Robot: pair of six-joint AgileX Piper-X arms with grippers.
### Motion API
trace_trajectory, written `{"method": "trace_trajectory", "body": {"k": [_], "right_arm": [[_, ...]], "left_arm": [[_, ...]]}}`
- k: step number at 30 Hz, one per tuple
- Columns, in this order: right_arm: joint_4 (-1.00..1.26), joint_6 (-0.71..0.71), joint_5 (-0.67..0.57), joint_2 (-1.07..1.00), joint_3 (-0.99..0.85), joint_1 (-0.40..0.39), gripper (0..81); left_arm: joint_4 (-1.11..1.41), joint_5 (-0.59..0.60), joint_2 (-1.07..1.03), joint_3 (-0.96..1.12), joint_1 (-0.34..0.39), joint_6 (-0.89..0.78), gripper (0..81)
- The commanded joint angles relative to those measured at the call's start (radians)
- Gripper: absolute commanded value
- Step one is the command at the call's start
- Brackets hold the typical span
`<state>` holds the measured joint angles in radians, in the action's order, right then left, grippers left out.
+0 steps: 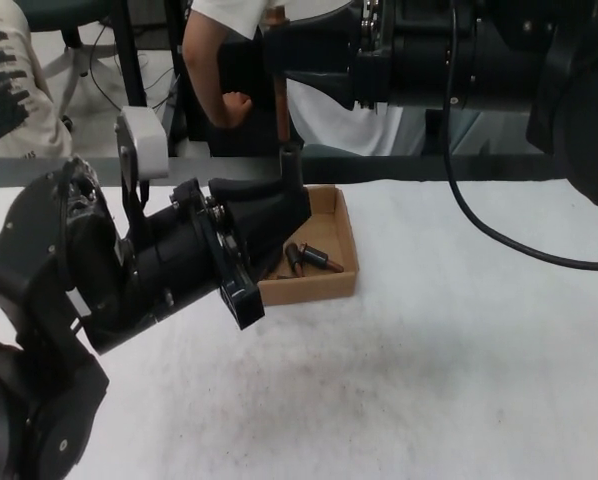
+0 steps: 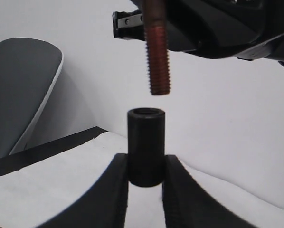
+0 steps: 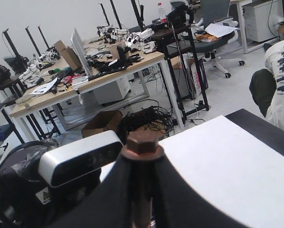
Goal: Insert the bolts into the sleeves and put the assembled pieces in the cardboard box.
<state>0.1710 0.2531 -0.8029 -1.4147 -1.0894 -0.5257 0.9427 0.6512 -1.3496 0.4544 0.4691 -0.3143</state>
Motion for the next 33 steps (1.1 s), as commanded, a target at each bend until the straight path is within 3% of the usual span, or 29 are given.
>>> {"method": "trace_trajectory", "body": {"k": [1,6,33], "right_arm": [[0.005,-0.007,-0.012,0.01,-0.006,-0.001,0.9],[0.005,-0.021,-0.012,0.01,-0.006,-0.001,0.9],[0.005,-0.044,0.002,0.01,-0.006,-0.001,0.9]], "left_arm": [[0.012,-0.007,0.014,0.01,-0.016,-0.007,0.2],[0.012,0.041,0.014,0.01,-0.046,-0.074,0.2],[0.05,0.099,0.014,0.011,-0.046,-0.075,0.2]]}}
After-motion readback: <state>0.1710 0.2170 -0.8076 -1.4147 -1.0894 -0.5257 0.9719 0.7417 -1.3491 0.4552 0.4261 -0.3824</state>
